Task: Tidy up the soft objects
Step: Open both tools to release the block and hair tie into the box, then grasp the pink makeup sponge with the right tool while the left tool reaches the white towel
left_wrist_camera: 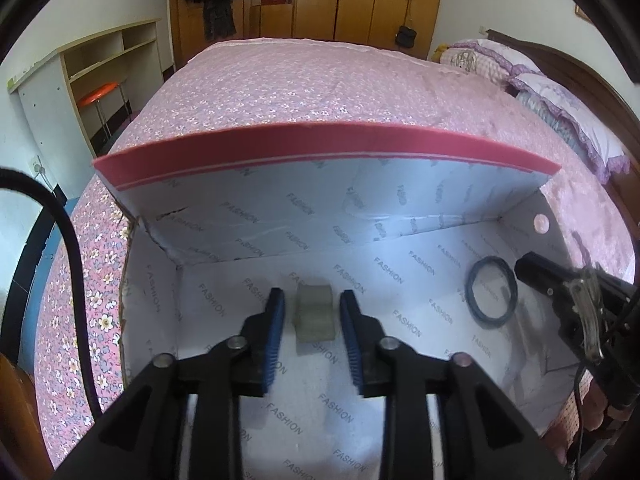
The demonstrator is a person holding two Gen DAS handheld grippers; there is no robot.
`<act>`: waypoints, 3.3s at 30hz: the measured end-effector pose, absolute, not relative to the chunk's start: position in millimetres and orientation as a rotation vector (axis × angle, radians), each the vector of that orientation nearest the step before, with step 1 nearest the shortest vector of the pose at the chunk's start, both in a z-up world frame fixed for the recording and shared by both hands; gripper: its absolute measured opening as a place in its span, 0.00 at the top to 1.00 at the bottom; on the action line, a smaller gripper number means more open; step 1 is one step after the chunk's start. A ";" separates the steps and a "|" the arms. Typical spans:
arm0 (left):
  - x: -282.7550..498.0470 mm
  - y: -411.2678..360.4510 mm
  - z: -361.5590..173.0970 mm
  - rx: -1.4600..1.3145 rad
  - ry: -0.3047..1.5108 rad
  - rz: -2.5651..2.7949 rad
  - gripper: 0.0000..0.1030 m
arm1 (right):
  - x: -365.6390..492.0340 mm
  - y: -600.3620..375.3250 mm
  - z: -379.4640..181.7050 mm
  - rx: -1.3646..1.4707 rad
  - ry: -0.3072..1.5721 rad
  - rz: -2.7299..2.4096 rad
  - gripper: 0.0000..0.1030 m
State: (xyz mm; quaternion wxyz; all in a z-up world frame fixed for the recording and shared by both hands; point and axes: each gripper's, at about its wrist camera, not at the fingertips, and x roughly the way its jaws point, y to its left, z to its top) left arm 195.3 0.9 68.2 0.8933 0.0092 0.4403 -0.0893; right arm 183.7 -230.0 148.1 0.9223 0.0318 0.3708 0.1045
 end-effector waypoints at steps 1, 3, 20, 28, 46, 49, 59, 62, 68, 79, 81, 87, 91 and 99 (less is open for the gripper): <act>194.9 0.1 68.4 0.023 0.912 -0.187 0.61 | 183.2 -230.3 148.5 0.071 0.760 0.219 0.96; 193.2 -0.5 69.6 0.032 0.905 -0.187 0.58 | 183.6 -230.5 148.9 0.075 0.759 0.220 0.93; 160.5 1.6 93.1 0.062 0.840 -0.224 0.55 | 150.5 -232.9 176.4 0.087 0.680 0.265 0.80; 138.1 6.9 108.7 0.061 0.819 -0.226 0.54 | 132.6 -236.1 183.0 0.108 0.672 0.280 0.80; 68.4 20.7 127.5 0.035 0.809 -0.264 0.54 | 71.3 -249.4 187.5 0.147 0.679 0.281 0.79; 55.5 22.6 126.7 0.033 0.813 -0.269 0.54 | 61.8 -247.7 183.0 0.147 0.693 0.280 0.79; 8.2 27.1 109.4 0.025 0.850 -0.291 0.54 | 28.9 -254.5 163.8 0.185 0.747 0.270 0.79; -1.3 25.0 103.9 0.033 0.856 -0.294 0.53 | 19.7 -259.6 156.8 0.189 0.763 0.248 0.79; -15.7 25.5 90.1 0.016 0.874 -0.272 0.53 | 4.5 -275.6 142.9 0.232 0.796 0.211 0.79; -23.3 28.2 67.8 -0.018 0.906 -0.250 0.52 | -2.6 -281.9 114.7 0.299 0.848 0.230 0.79; -23.3 25.8 67.0 -0.013 0.902 -0.239 0.52 | -1.4 -281.4 111.6 0.309 0.853 0.238 0.79; -21.3 21.3 64.8 -0.029 0.913 -0.214 0.53 | 0.6 -275.9 109.4 0.306 0.844 0.262 0.79; -28.3 14.5 67.9 -0.016 0.888 -0.245 0.58 | 0.8 -273.3 107.3 0.310 0.840 0.276 0.79; -36.8 -11.4 63.8 0.006 0.909 -0.383 0.57 | -1.1 -276.1 104.4 0.325 0.831 0.282 0.78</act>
